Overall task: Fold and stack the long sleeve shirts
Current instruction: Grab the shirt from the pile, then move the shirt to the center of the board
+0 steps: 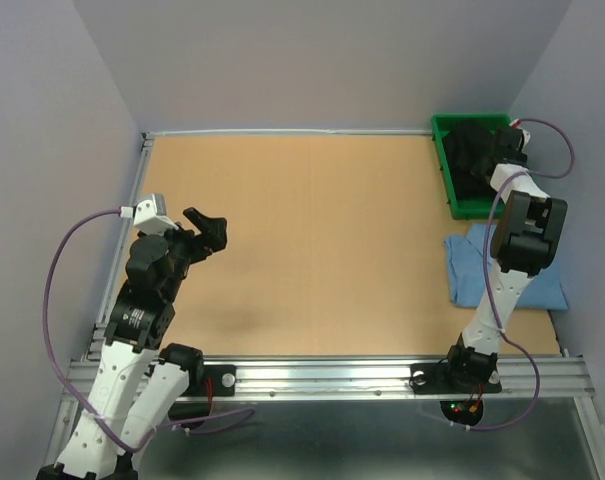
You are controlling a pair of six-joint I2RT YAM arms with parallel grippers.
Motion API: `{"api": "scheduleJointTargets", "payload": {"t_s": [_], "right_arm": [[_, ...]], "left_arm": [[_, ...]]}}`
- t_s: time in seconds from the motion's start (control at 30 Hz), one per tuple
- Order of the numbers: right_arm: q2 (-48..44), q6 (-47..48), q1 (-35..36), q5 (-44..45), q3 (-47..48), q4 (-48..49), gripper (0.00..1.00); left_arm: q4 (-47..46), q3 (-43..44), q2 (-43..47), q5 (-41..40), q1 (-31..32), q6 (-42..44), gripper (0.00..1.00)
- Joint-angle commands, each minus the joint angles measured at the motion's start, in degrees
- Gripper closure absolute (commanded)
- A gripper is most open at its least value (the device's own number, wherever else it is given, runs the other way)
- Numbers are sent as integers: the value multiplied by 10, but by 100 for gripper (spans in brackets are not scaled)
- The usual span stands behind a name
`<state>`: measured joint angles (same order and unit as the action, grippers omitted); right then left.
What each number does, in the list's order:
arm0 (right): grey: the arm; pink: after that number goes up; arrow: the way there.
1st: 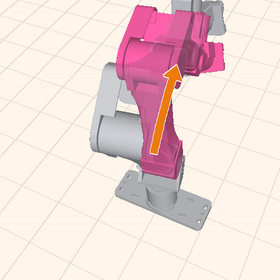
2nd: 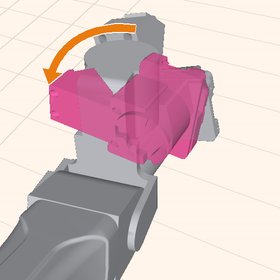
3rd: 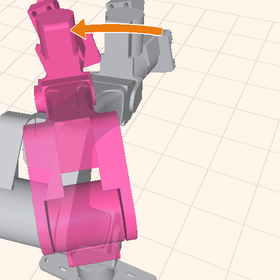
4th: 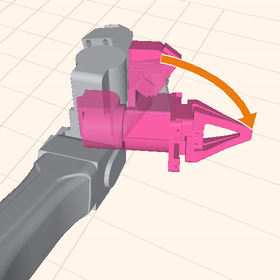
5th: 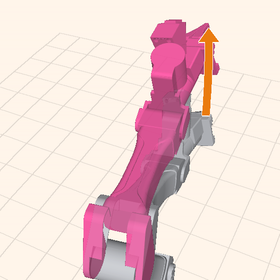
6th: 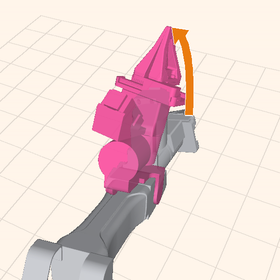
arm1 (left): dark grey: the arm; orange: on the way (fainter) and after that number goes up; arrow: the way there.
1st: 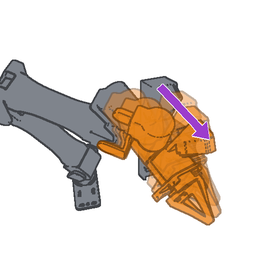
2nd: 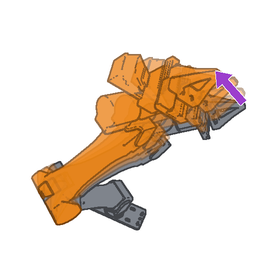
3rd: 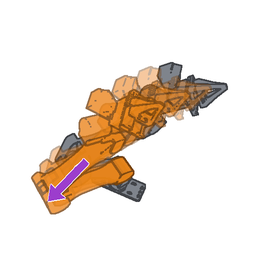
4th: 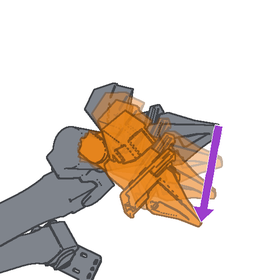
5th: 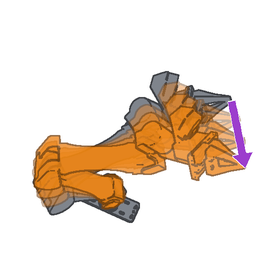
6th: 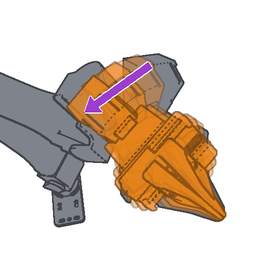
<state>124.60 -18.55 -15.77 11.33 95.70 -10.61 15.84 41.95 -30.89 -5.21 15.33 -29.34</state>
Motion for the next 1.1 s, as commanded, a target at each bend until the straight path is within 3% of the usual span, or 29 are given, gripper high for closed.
{"api": "scheduleJointTargets", "payload": {"t_s": [0.0, 0.17, 0.37, 0.47, 0.7, 0.83, 1.03, 1.07], "right_arm": [[-104, 65, 12, -35, 17, 89, 99], [-151, 140, 53, -24, 91, 92, 99], [-185, 205, 129, -70, 206, 93, 99], [-193, 200, 173, -160, 252, 93, 99], [-199, 154, 267, -262, 295, 96, 99], [-216, 118, 326, -342, 266, 101, 99], [-304, 69, 370, -395, 50, 146, 95], [-318, 62, 371, -395, -25, 150, 92]], "left_arm": [[-43, -9, -40, -8, 2, 25, 1], [-59, 0, -94, 7, 2, 43, 1], [-68, -1, -105, 9, 2, 49, 1], [-67, 2, -100, 7, 2, 54, 1], [-51, 19, -87, -5, 2, 62, 1], [-41, 27, -79, -14, 2, 68, 1], [-37, 34, -67, -28, 1, 70, 1], [-39, 35, -66, -28, 2, 72, 1]]}}
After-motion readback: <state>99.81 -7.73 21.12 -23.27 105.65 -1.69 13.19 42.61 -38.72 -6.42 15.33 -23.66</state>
